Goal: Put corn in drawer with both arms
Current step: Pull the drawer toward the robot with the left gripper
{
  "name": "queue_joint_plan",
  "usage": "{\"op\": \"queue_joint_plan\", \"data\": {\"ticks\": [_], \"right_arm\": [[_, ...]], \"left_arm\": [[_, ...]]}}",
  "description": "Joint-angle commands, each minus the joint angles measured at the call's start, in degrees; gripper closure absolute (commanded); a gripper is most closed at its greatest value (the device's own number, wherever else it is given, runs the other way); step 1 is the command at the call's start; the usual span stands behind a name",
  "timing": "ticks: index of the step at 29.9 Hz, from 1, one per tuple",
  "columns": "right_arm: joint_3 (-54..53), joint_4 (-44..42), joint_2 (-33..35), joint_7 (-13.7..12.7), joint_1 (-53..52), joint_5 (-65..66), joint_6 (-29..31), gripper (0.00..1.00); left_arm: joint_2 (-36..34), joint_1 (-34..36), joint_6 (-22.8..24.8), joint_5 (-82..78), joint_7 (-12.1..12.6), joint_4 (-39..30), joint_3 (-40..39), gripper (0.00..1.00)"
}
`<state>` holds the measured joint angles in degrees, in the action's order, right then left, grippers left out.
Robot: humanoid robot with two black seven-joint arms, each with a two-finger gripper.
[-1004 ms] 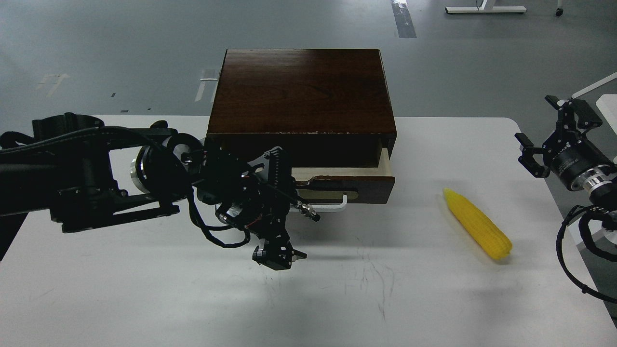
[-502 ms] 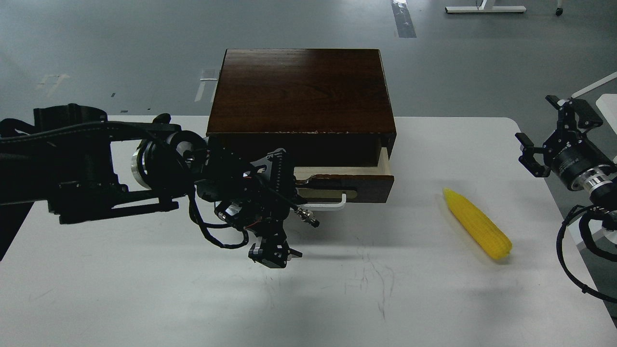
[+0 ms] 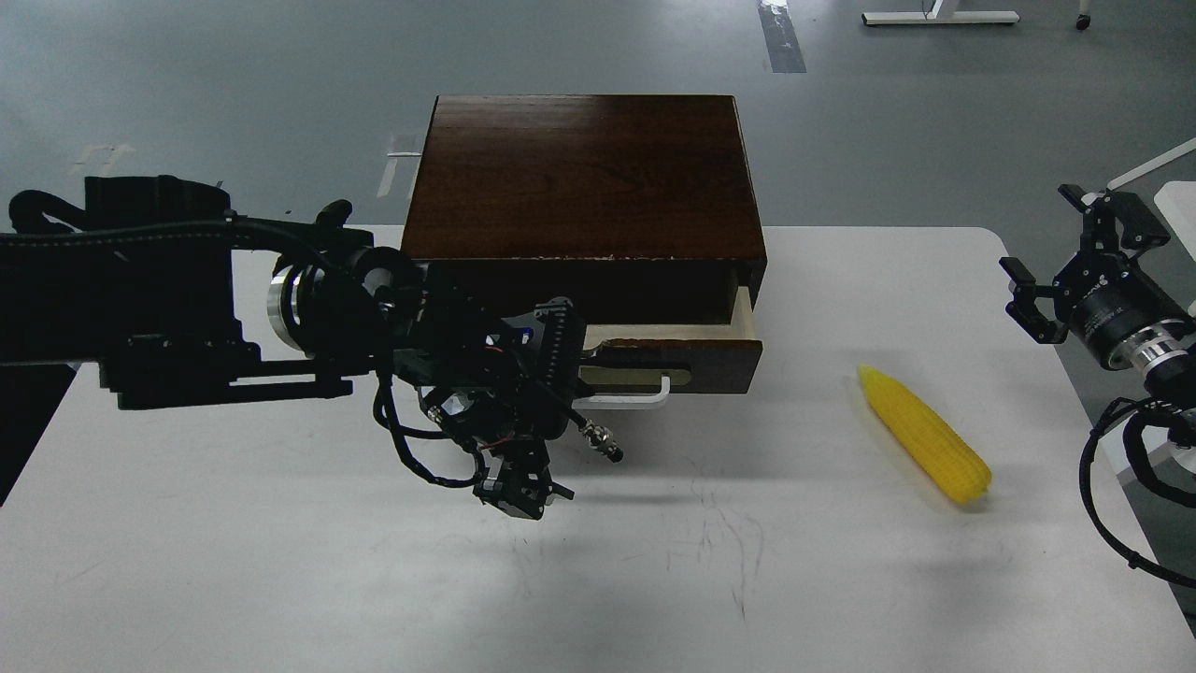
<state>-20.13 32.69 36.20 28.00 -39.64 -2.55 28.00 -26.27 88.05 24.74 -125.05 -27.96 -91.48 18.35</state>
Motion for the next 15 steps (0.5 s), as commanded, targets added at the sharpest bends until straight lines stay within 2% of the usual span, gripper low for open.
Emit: {"op": "queue_joint_plan", "data": {"ticks": [1, 15], "right_arm": [[-0.09, 0.0, 0.36, 0.0, 0.0, 0.0, 0.0, 0.0], [-0.35, 0.0, 0.45, 0.0, 0.8, 0.0, 0.0, 0.0]], "left_arm": [[1.91, 2.47, 0.04, 0.05, -0.04, -0.37, 2.74, 0.02], [5.96, 8.28, 0.04, 0.05, -0.04, -0.55, 6.43, 0.02]]}}
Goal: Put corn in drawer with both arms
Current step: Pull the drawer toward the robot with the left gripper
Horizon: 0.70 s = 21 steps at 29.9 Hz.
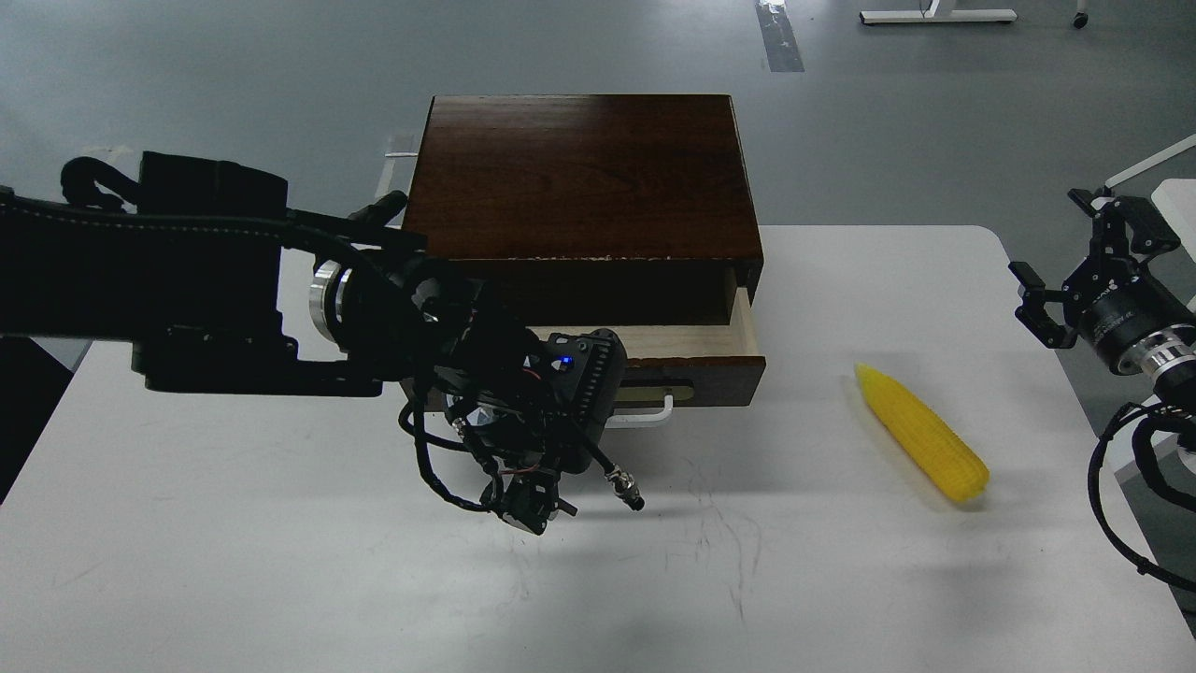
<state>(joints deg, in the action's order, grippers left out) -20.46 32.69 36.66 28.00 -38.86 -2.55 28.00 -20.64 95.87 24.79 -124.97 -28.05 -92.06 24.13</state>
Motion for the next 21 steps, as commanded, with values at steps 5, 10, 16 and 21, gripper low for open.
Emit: {"op": "queue_joint_plan", "data": {"ticks": [5, 10, 16, 21], "right_arm": [[-0.11, 0.0, -0.01, 0.0, 0.01, 0.0, 0.0, 0.0], [-0.11, 0.0, -0.01, 0.0, 0.01, -0.09, 0.0, 0.0], [-0.11, -0.08, -0.01, 0.0, 0.01, 0.0, 0.0, 0.0], [-0.11, -0.08, 0.17, 0.0, 0.01, -0.09, 0.0, 0.0]], "left_arm": [[1.57, 2.56, -0.18, -0.03, 0.05, 0.65, 2.05, 0.02], [2.54, 3.71, -0.62, -0.03, 0.05, 0.4, 2.24, 0.02], [1.84, 7.74, -0.8, -0.03, 0.05, -3.2, 1.53, 0.02], [-1.05, 10.3, -3.25, -0.03, 0.05, -4.87, -0.65, 0.02]]}}
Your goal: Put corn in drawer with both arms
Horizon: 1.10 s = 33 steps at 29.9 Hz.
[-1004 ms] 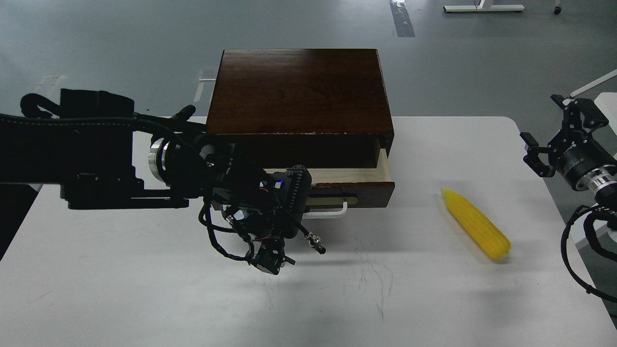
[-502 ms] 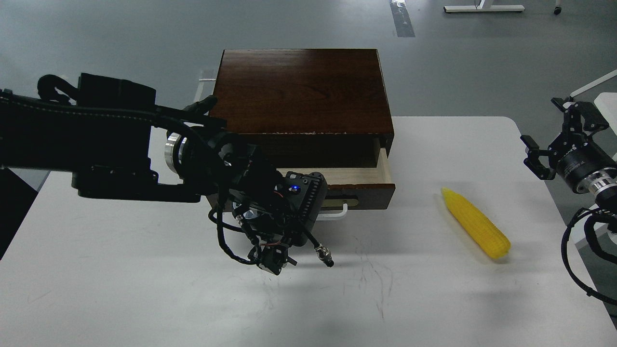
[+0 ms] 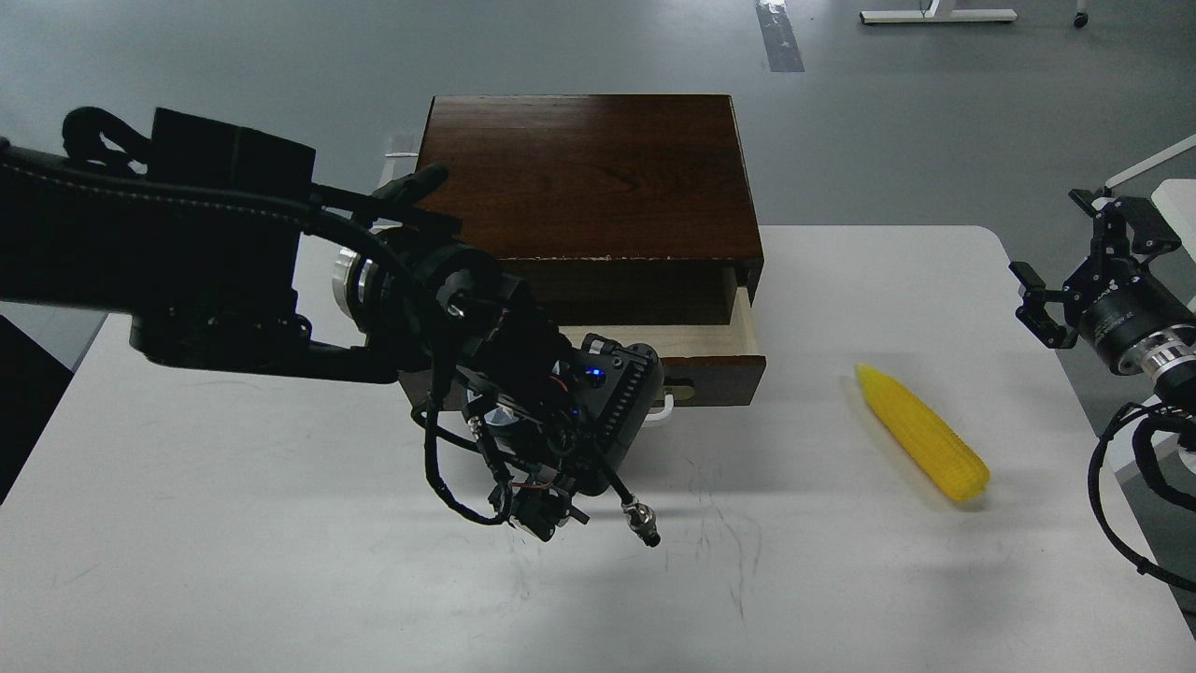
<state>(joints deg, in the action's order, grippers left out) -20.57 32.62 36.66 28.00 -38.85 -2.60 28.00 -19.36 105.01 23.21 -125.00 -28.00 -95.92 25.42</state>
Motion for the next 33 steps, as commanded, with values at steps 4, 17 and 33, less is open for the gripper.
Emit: {"op": "queue_joint_plan", "data": {"ticks": [4, 17, 33], "right_arm": [[0.0, -0.01, 0.96, 0.0, 0.0, 0.05, 0.0, 0.0], [0.27, -0.1, 1.31, 0.0, 0.17, 0.05, 0.0, 0.0], [0.97, 1.48, 9.74, 0.0, -3.94, 7.85, 0.0, 0.0]], "left_arm": [[-7.69, 0.64, -2.03, 0.0, 0.0, -1.37, -7.38, 0.02], [-31.6, -4.02, -1.76, 58.97, 0.0, -0.4, -13.2, 0.02], [-43.83, -32.48, -2.74, 123.22, 0.0, 14.7, -13.55, 0.02]]}}
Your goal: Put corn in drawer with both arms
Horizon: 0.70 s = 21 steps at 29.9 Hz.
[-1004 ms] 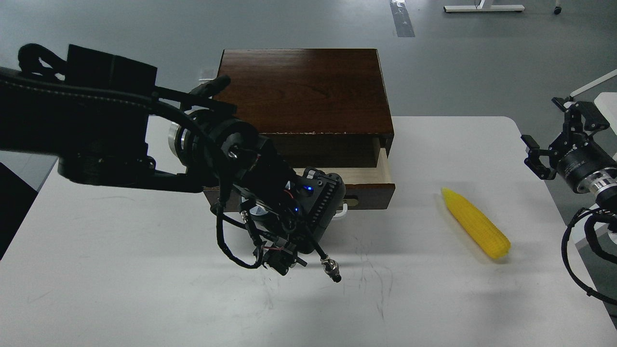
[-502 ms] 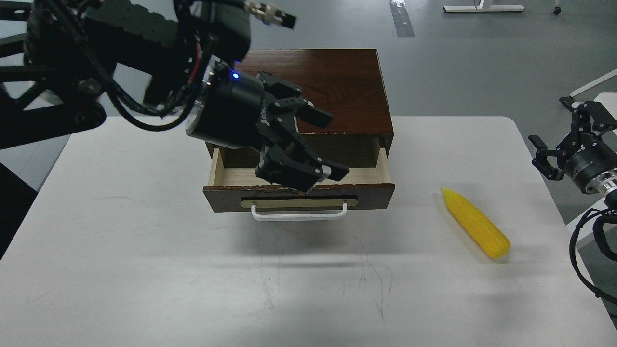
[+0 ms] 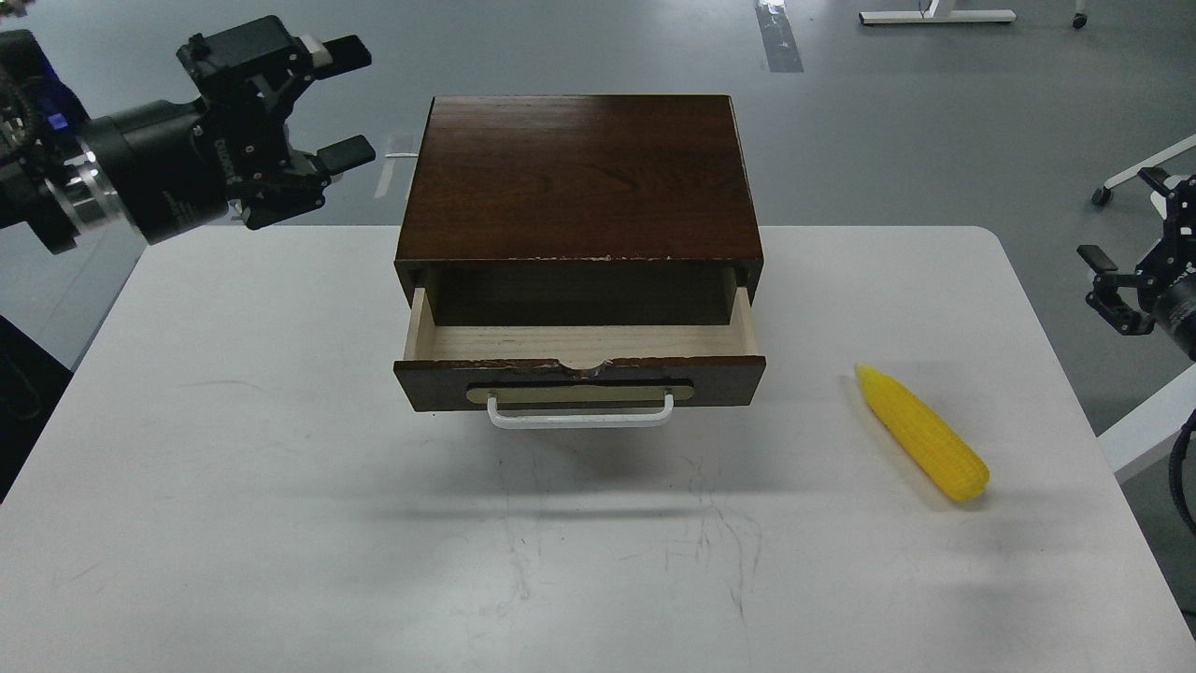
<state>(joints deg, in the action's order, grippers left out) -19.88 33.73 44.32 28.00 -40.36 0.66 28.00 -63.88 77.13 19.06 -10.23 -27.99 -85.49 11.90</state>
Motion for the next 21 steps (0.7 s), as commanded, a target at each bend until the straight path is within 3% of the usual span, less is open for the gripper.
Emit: {"op": "queue_joint_plan", "data": {"ticks": [1, 6, 11, 21], "right_arm": [[0.37, 0.46, 2.08, 0.0, -2.96, 6.0, 0.0, 0.0], [0.37, 4.84, 5.32, 0.0, -7.7, 24.69, 0.0, 0.0], [0.37, 10.29, 8.32, 0.0, -11.22, 40.34, 0.0, 0.0], [0.37, 29.45, 12.1, 0.0, -12.46, 80.09, 0.0, 0.0]], "left_arm": [[0.95, -5.49, 1.94, 9.17, -0.01, 5.15, -0.03, 0.02], [4.63, -12.42, 8.94, 14.35, -0.01, 13.22, -1.96, 0.02], [6.66, -17.44, 8.94, 16.03, -0.01, 18.16, -7.57, 0.02], [9.04, -19.65, 8.94, 16.03, -0.01, 18.34, -11.02, 0.02]]}}
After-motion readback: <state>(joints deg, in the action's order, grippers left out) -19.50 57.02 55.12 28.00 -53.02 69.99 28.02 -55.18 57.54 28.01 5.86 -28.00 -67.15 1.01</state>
